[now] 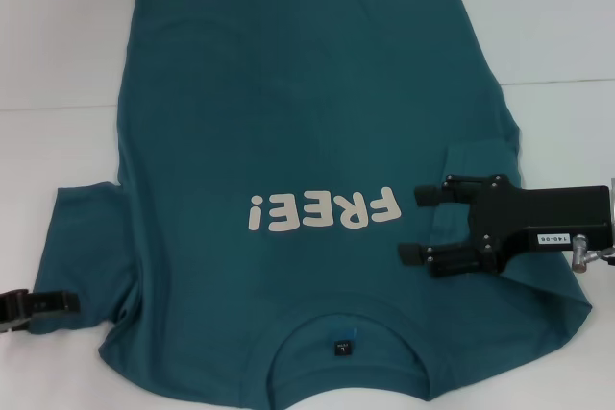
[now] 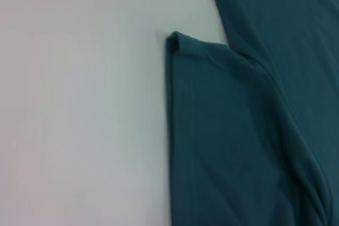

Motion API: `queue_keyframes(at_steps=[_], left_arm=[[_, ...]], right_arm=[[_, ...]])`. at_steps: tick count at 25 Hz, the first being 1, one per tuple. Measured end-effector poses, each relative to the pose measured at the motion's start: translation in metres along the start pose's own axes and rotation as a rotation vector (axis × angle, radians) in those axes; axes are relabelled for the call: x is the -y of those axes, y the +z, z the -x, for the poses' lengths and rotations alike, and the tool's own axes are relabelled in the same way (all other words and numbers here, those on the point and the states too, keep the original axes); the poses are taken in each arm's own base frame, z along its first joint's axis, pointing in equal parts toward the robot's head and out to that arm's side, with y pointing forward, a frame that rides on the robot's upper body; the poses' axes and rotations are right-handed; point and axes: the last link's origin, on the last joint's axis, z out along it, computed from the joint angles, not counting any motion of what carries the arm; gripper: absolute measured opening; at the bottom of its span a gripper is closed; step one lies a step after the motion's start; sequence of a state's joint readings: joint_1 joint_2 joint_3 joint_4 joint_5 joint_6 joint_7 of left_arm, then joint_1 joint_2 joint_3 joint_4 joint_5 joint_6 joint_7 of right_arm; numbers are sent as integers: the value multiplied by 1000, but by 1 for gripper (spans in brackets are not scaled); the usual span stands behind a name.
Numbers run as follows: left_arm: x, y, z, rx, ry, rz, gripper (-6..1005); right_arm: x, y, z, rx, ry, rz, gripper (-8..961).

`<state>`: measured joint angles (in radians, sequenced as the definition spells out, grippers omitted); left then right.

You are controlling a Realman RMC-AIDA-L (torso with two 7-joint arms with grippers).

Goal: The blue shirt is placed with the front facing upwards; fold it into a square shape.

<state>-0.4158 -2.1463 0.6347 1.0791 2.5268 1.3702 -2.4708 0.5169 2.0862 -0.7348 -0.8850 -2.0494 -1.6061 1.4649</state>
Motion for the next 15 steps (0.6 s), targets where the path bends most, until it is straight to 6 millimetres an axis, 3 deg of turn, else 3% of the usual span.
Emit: queue_keyframes(at_steps=[15], left_arm=[[-6, 7, -1, 16, -6, 25, 840]], right_arm=[[0, -1, -1, -1, 0, -1, 927]])
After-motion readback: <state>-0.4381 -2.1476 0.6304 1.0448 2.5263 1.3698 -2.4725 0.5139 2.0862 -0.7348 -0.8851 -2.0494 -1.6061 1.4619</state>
